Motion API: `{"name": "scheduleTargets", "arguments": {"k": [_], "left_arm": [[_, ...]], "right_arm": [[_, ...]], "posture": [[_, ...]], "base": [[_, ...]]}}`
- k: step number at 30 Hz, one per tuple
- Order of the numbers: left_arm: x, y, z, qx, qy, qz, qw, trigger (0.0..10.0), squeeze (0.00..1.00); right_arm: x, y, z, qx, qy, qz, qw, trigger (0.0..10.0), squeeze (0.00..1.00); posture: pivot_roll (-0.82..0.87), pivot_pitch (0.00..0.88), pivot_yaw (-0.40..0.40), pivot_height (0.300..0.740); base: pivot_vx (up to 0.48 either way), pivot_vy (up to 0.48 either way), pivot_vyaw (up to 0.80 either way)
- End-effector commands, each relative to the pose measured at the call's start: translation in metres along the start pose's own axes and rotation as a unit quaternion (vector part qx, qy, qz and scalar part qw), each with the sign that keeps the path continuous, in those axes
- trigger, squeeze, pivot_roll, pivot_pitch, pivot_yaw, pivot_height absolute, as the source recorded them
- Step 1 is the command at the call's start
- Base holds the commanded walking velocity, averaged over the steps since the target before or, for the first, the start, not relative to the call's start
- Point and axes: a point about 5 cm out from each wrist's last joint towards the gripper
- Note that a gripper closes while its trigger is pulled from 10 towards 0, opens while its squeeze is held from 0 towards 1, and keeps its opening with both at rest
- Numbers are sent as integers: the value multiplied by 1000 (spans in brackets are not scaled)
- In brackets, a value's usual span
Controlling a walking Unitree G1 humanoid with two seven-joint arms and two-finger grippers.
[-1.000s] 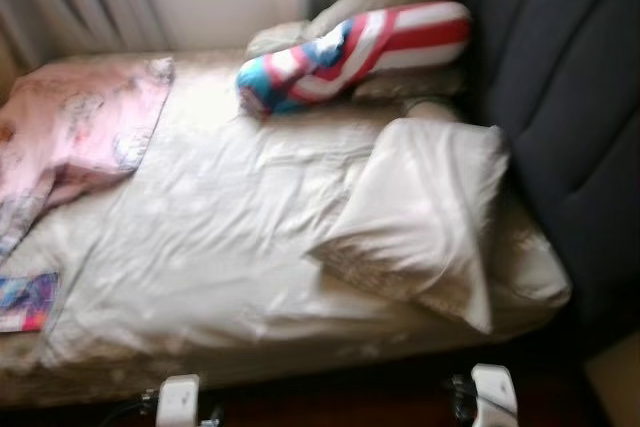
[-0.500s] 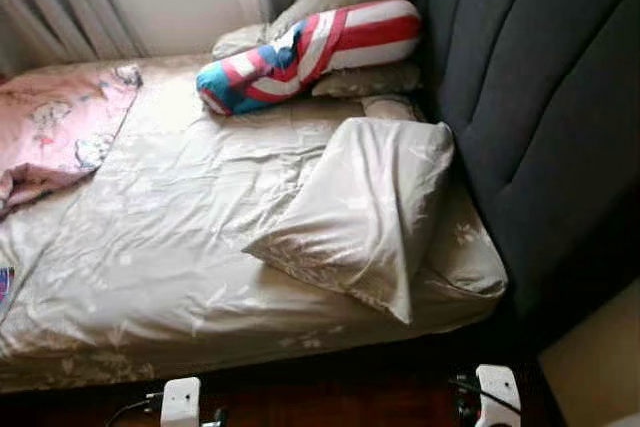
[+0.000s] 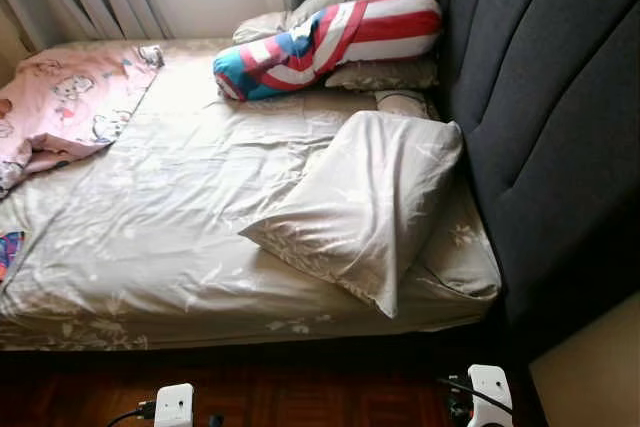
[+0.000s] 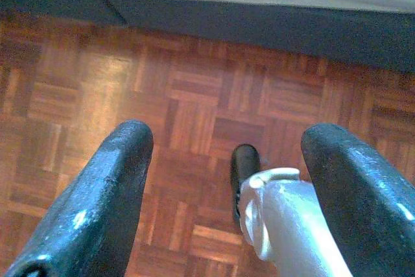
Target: Clean up the room
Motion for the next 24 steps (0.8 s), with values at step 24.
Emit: {"name": "scheduleTargets", "arguments": {"k": [24], "left_arm": [[7,-5,-2,15,11,9,1000,10000,0]], "right_arm": [[4,-2,0,4,6,2,1000,10000,0]], "posture": [[-45,86,10,740]], "base": [[0,246,0]]}}
Point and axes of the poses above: a point about 5 cm out from each wrist's last joint towards the gripper, its own z axis pointing out of the wrist towards the gripper, its own y axis along the axis of the wrist's last joint, x = y × z, and after that the axes turned 13 degrees about -z, right-handed
